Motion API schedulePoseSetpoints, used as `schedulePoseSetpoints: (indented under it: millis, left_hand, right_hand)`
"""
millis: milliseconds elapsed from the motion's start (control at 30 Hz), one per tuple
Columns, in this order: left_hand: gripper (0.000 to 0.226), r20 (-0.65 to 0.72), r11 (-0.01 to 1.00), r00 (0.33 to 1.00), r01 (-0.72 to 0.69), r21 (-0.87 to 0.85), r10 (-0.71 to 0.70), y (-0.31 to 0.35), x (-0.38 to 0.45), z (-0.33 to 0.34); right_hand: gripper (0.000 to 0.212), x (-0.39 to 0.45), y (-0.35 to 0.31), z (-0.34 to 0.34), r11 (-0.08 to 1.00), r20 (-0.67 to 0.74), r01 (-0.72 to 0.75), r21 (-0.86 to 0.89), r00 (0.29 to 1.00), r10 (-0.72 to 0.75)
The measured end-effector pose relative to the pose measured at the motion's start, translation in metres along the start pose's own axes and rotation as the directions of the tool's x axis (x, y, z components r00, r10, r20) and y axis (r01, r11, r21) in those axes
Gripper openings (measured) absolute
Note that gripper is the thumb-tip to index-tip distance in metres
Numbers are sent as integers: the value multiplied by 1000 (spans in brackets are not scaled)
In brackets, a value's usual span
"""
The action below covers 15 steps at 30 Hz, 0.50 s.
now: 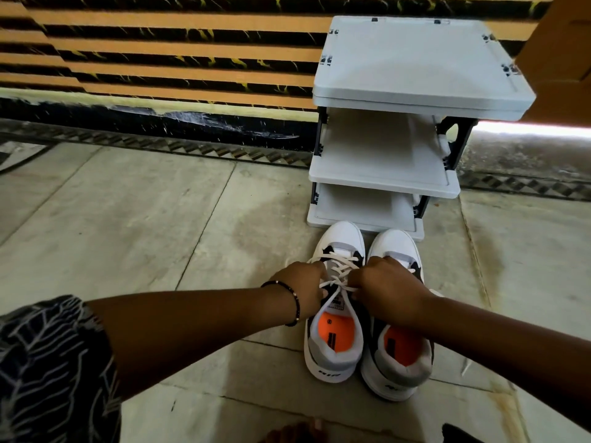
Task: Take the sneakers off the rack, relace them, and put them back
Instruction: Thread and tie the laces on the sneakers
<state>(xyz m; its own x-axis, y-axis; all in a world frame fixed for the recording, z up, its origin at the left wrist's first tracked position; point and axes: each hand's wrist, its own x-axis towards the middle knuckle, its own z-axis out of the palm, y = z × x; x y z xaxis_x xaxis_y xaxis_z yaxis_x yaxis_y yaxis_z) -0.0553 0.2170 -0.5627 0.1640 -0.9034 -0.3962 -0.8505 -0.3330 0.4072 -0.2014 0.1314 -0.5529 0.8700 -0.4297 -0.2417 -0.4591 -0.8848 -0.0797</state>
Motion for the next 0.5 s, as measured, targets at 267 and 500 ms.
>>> schedulePoseSetpoints:
  millis: [267, 500]
  left_hand:
    - [28, 47, 911, 992, -123, 394, 114, 8, 2, -20]
    - [28, 121, 832, 981, -195, 520, 154, -1, -1, -26]
  right_hand:
    - [27, -6, 2, -10, 978, -18, 148, -145, 988, -153]
    - [16, -12, 4, -6, 980, -74, 151, -131, 984, -162]
